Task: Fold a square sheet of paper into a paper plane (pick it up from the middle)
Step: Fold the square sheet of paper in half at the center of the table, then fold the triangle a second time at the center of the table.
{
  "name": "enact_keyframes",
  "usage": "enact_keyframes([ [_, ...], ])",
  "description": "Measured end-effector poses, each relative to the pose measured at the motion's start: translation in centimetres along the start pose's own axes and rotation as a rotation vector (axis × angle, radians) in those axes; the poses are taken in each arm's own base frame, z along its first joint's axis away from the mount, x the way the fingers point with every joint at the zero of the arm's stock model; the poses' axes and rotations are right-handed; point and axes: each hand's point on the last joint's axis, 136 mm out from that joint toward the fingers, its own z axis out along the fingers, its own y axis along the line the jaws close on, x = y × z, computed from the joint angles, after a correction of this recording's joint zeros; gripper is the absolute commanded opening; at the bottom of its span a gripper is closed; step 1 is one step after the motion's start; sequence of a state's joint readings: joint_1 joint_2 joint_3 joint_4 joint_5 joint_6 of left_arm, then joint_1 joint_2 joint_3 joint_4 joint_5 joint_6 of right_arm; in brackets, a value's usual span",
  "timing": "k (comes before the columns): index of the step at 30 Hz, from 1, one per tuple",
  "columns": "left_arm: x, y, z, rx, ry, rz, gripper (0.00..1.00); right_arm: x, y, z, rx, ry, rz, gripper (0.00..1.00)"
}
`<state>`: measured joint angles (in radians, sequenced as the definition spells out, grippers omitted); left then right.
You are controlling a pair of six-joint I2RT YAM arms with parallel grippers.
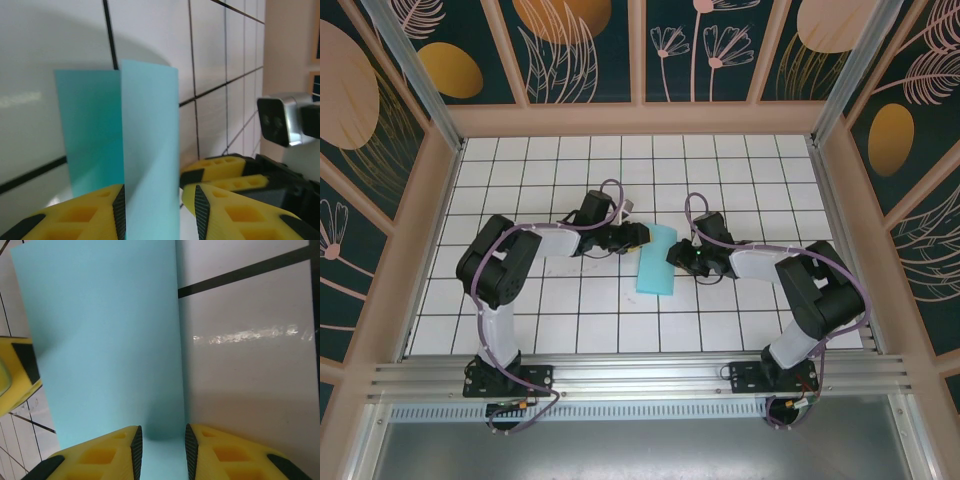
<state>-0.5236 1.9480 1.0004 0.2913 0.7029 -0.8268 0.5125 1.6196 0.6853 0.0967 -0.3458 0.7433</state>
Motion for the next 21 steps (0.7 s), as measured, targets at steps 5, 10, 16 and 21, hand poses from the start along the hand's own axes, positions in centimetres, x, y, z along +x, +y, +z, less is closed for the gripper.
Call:
enact_keyframes([
  [5,0.9,-0.5,-0.6,0.040,0.006,-0.003,0.41,0.0,0.1,0.0,-0.006,-0.001,0.002,0.33],
  [10,2.1,-0.4,-0.8,0.051,0.028,-0.018,0.42,0.1,0.2,0.0,-0.012,0.005,0.002,0.33],
  [16,3.6,-0.7,-0.6,0.085,0.064,-0.024,0.39,0.0,0.6,0.0,-0.029,0.005,-0.005,0.33],
  [21,4.1,-0.8,-0.6,0.098,0.078,-0.033,0.31,-0.2,1.1,-0.2,-0.043,-0.006,-0.014,0.34],
])
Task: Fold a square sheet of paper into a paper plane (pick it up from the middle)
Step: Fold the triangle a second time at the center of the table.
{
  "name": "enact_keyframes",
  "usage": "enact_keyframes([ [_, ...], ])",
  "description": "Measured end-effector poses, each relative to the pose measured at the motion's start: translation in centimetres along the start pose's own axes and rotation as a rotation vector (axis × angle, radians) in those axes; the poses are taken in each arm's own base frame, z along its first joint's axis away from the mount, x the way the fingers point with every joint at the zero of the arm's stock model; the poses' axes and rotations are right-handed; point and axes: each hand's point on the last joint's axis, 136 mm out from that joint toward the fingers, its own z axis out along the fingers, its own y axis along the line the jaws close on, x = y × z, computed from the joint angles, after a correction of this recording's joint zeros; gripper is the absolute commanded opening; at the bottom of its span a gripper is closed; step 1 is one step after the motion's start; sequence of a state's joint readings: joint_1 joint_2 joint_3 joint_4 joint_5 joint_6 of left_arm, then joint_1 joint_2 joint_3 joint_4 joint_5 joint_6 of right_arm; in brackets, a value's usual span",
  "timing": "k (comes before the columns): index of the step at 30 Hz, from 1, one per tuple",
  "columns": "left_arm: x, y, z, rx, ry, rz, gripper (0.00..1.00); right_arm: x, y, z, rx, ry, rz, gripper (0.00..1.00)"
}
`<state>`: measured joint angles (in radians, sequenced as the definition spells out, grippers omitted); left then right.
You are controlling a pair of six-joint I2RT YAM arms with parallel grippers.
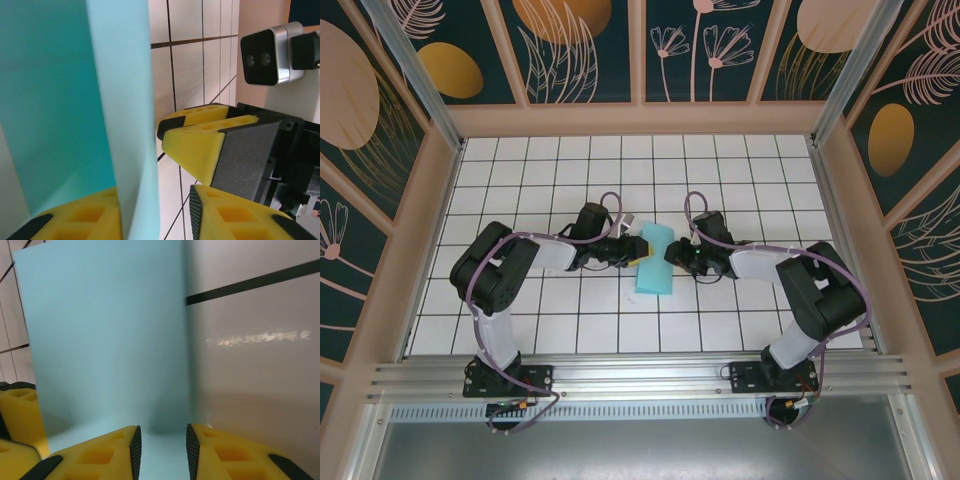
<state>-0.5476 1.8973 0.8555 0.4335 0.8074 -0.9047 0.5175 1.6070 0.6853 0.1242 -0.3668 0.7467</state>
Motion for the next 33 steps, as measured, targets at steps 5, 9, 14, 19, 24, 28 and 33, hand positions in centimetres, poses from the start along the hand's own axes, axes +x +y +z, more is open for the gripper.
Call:
enact_keyframes([
  [5,-0.2,-0.1,-0.1,-0.004,-0.018,-0.006,0.21,-0.6,1.5,-1.4,-0.037,-0.042,-0.029,0.37],
  [9,-0.2,0.1,-0.4,-0.006,-0.041,-0.029,0.17,-0.3,2.2,-3.0,-0.068,-0.086,-0.069,0.37],
  [14,-0.4,0.3,-0.4,-0.014,-0.056,-0.054,0.14,2.7,3.6,-3.8,-0.068,-0.117,-0.231,0.41],
  [19,-0.6,0.1,-0.5,-0.014,-0.065,-0.056,0.14,7.8,6.6,-3.2,-0.041,-0.149,-0.520,0.48],
  [24,-0.6,0.1,-0.5,-0.015,-0.068,-0.061,0.14,11.4,8.2,-2.8,-0.010,-0.217,-0.771,0.51],
  [28,-0.6,0.1,-0.5,-0.016,-0.070,-0.062,0.14,11.8,6.8,-1.6,0.120,-0.261,-0.886,0.53],
  [33,-0.6,0.1,-0.5,-0.016,-0.070,-0.064,0.14,10.9,6.0,-0.8,0.290,-0.332,-0.988,0.54],
])
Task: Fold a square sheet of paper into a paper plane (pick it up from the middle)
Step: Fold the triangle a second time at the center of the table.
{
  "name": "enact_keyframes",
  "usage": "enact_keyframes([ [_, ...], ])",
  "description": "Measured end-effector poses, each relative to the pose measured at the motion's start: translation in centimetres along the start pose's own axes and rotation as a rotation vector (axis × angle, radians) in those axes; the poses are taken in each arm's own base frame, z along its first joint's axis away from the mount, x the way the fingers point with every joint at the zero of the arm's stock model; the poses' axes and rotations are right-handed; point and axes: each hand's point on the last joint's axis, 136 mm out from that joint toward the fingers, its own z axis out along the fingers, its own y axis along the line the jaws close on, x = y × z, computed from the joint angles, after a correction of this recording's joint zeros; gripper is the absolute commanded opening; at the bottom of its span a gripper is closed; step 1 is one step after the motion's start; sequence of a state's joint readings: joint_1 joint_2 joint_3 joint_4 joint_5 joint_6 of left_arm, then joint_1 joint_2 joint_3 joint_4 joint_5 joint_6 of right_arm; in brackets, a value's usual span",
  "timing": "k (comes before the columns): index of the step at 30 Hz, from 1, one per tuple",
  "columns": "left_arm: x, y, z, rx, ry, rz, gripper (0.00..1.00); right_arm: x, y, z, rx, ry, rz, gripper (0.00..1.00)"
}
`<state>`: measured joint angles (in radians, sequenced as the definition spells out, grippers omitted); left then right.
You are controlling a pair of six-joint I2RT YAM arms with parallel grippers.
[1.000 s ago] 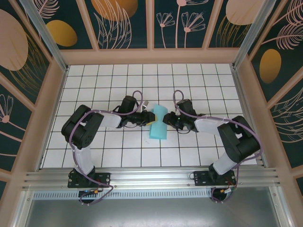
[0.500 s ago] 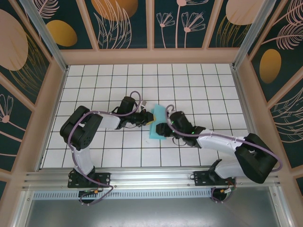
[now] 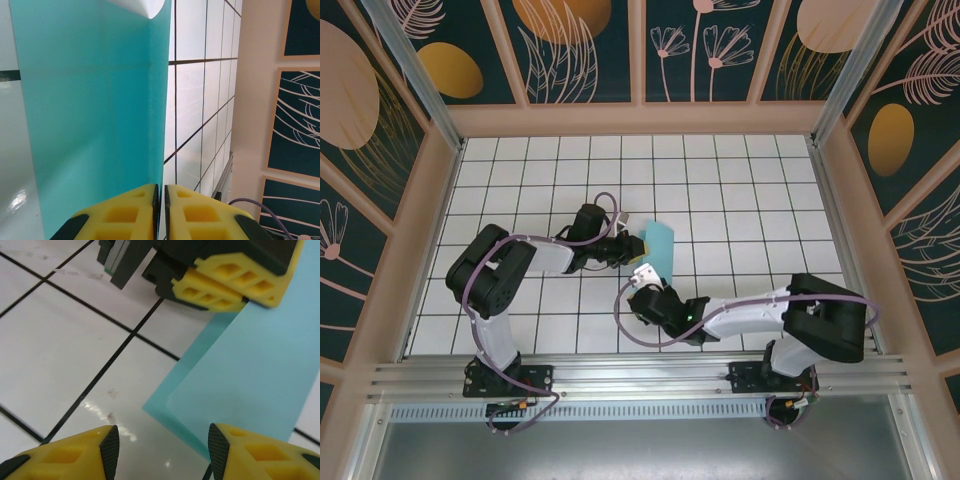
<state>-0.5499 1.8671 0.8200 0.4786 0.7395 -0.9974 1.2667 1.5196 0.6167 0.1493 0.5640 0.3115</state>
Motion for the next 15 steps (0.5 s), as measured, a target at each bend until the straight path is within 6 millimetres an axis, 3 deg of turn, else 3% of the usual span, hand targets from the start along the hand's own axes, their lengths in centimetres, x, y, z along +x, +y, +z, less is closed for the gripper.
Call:
enact_keyframes([
  [5,0.0,0.0,0.0,-0.002,0.001,-0.002,0.15,-0.8,-0.8,0.5,0.083,-0.020,-0.044,0.51],
  [15,-0.1,-0.1,0.0,-0.002,0.002,-0.002,0.15,-1.2,-1.0,0.8,0.121,-0.019,-0.089,0.26],
])
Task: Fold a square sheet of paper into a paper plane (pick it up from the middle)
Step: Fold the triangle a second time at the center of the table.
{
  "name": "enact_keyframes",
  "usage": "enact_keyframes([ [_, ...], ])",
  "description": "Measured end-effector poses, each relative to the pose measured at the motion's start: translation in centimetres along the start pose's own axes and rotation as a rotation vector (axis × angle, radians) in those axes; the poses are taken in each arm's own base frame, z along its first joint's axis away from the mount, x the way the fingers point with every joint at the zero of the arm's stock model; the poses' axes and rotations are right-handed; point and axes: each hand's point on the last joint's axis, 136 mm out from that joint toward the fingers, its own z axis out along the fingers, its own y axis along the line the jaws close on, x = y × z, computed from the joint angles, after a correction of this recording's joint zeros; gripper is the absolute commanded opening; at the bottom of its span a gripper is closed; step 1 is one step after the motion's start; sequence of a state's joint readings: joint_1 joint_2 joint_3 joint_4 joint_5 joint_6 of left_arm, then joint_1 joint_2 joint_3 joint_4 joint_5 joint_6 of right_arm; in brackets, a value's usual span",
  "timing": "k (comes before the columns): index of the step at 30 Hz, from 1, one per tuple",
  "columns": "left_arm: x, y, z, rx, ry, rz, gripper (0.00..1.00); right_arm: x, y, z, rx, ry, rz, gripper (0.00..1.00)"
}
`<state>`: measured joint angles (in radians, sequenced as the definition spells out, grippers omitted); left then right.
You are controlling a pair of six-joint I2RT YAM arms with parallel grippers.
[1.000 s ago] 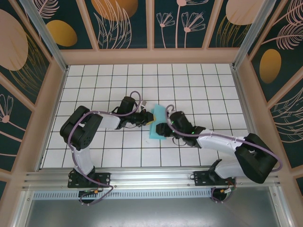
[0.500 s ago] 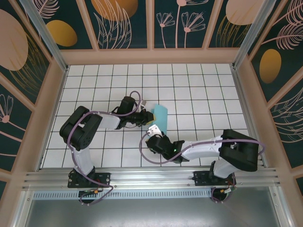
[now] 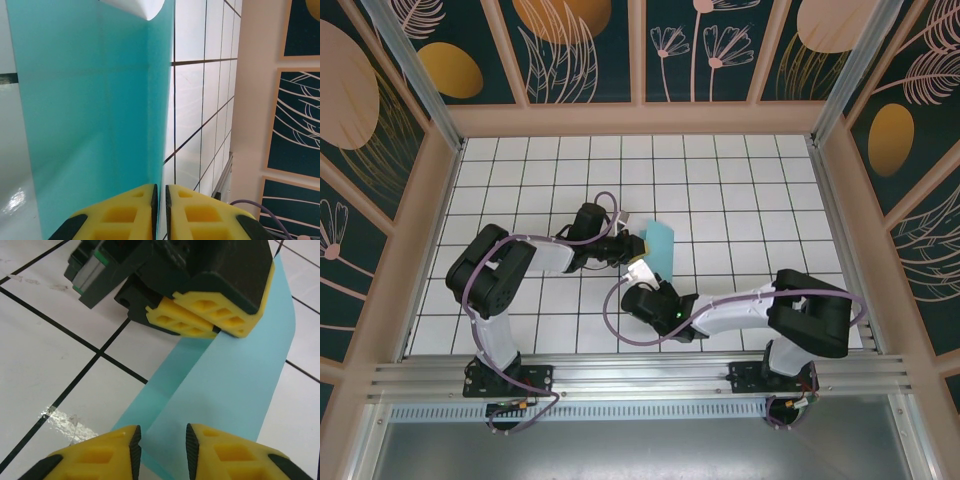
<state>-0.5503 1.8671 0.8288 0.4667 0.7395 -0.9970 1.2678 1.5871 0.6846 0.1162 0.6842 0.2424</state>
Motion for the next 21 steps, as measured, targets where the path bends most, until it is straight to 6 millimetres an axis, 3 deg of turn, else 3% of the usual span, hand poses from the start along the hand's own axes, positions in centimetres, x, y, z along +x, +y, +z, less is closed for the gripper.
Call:
enact_keyframes([
  [9,-0.1,0.0,0.0,-0.004,-0.005,0.000,0.16,0.2,-0.2,0.0,0.012,0.013,-0.002,0.02],
  [13,-0.1,0.2,0.0,-0.012,-0.008,-0.003,0.18,0.5,-0.4,0.0,0.015,0.026,0.004,0.00],
  [15,-0.3,0.2,-0.1,-0.022,-0.022,-0.004,0.28,0.5,-0.6,0.1,0.018,0.031,0.008,0.00],
  [17,-0.8,0.1,-0.6,-0.042,-0.062,-0.003,0.31,0.5,-0.8,0.1,0.014,0.035,0.015,0.00],
  [20,-1.7,-0.9,-2.2,-0.068,-0.151,0.015,0.50,-0.2,-0.9,-0.1,-0.017,0.031,0.055,0.00],
  [21,-2.1,-1.4,-2.9,-0.077,-0.188,0.024,0.51,-0.5,-1.0,-0.2,-0.029,0.027,0.077,0.00],
])
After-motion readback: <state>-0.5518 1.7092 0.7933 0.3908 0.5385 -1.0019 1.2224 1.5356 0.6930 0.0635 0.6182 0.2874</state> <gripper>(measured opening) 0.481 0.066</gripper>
